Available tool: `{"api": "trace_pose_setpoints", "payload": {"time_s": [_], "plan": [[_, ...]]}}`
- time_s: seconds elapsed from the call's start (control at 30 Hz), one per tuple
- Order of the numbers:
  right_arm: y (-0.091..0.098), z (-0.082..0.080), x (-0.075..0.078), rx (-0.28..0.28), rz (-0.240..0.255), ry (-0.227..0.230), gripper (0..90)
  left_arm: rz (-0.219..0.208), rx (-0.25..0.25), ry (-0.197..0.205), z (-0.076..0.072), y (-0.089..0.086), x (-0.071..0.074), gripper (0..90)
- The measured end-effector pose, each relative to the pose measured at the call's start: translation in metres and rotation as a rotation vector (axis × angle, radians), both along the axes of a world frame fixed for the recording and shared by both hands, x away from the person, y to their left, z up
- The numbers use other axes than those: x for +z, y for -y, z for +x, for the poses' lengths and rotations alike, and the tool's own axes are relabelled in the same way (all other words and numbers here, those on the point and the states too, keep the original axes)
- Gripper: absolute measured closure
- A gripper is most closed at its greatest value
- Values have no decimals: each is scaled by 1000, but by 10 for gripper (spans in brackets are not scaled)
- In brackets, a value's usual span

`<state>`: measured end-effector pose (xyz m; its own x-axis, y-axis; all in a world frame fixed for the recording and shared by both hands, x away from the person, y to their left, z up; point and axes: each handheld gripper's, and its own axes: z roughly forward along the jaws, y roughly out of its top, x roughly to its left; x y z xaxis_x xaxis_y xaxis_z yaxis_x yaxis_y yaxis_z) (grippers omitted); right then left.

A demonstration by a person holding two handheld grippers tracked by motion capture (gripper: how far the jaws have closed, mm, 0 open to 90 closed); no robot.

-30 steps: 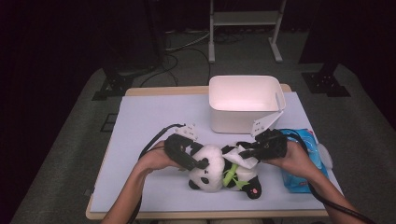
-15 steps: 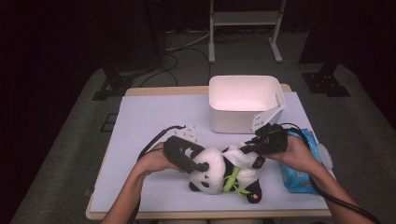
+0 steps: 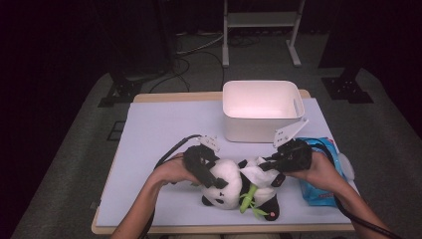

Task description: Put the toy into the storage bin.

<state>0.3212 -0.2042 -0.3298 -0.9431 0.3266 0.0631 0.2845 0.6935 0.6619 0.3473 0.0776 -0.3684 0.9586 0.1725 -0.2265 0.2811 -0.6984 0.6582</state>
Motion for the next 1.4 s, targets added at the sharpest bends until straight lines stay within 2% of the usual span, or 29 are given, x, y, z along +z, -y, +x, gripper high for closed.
{"api": "trace_pose_setpoints", "payload": {"time_s": [0.07,0.13,0.2,0.27,0.33,0.43,0.47,0.53,0.6,0.7,0.77,0.9,1.03,1.1,1.23,1.4], "plan": [[3,0,1,-17,12,2,832,-5,-5,41,-1,-1,5,208],[6,2,3,-25,24,14,833,-10,-12,69,0,-1,11,264],[8,4,8,-35,37,25,833,-27,-26,104,1,0,17,285],[7,7,13,-43,40,43,833,-23,-38,151,1,3,25,291],[5,11,19,-47,39,56,833,-1,-43,198,2,5,34,296],[2,16,29,-58,33,86,832,35,-23,273,3,2,44,294],[2,17,31,-63,30,96,832,39,-17,284,3,-1,44,293],[2,19,32,-75,12,114,832,29,-13,281,4,-8,39,289],[3,21,26,-80,-13,114,832,-2,6,261,4,-14,32,285],[1,21,15,-82,-22,86,828,-27,21,259,1,-20,26,283],[-2,19,10,-72,-12,85,828,-17,29,257,0,-22,24,276],[-7,17,10,-56,1,85,826,-15,29,260,-4,-25,21,272],[-11,14,10,-25,-7,81,817,-27,34,255,-5,-28,17,267],[-11,15,9,-13,0,73,817,-36,45,239,-5,-30,15,258],[-13,14,4,-10,-21,65,826,-38,74,201,-2,-30,12,200],[-9,12,1,-14,-10,51,827,-27,94,191,-3,-28,13,115]]}}
